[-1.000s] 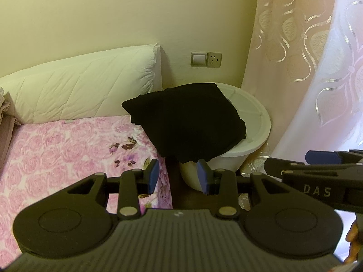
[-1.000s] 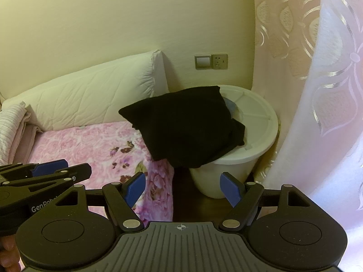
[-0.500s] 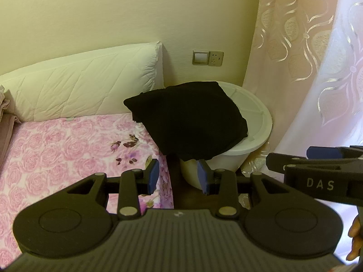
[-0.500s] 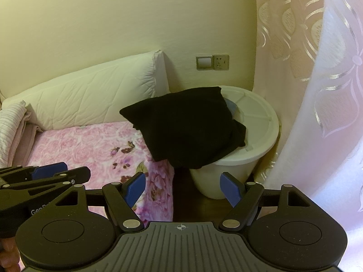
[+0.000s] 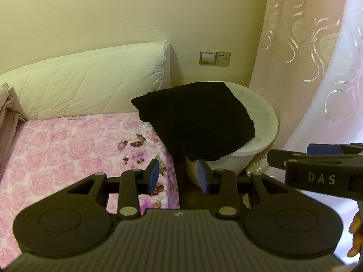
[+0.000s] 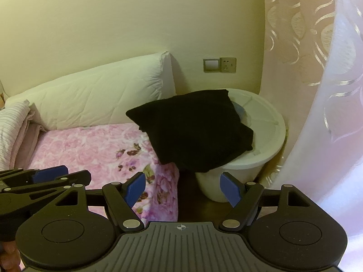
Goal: Fold clothes
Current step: 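Approach the black garment on the white basket with both tools open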
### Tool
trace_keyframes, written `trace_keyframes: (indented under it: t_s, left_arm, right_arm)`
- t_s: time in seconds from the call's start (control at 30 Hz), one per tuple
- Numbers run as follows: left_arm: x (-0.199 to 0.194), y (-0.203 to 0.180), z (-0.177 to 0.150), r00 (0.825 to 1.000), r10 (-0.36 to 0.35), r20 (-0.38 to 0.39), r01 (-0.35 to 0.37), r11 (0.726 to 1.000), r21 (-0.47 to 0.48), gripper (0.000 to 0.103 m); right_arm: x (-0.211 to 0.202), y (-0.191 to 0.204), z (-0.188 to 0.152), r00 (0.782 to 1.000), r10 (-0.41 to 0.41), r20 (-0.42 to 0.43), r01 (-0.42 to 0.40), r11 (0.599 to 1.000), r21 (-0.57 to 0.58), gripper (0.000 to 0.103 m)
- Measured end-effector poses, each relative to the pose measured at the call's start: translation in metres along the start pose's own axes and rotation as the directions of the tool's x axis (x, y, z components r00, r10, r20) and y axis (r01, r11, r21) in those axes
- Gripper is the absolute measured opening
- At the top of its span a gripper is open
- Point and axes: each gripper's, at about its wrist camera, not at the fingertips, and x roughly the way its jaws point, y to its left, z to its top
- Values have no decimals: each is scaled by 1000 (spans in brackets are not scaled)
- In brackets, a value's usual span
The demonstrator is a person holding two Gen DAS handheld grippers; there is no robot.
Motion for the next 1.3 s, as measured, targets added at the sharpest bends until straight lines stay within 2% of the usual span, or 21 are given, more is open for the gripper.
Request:
trace_keyframes:
  t_s: [0.57,0.83,1.1,1.3]
  left_arm:
    - [18,21,1,998,-12,-62,9,999,-39,33]
    - [23,27,2,998,-13,-67,9,998,-57,33]
    - [31,29,0,996,-40,-85,34,997,-66,33]
    - [42,27,-3,993,-79,-92,72,995,-70,33]
  right_arm:
    - [25,0,-1,998,-16,-64,19,999,40,76]
    - [31,2,3,998,-16,-63,18,1000,23,76]
    - [39,0,5,996,-22,-88,24,999,23,76]
    - [46,-17,5,994,-18,-105,25,997,71,76]
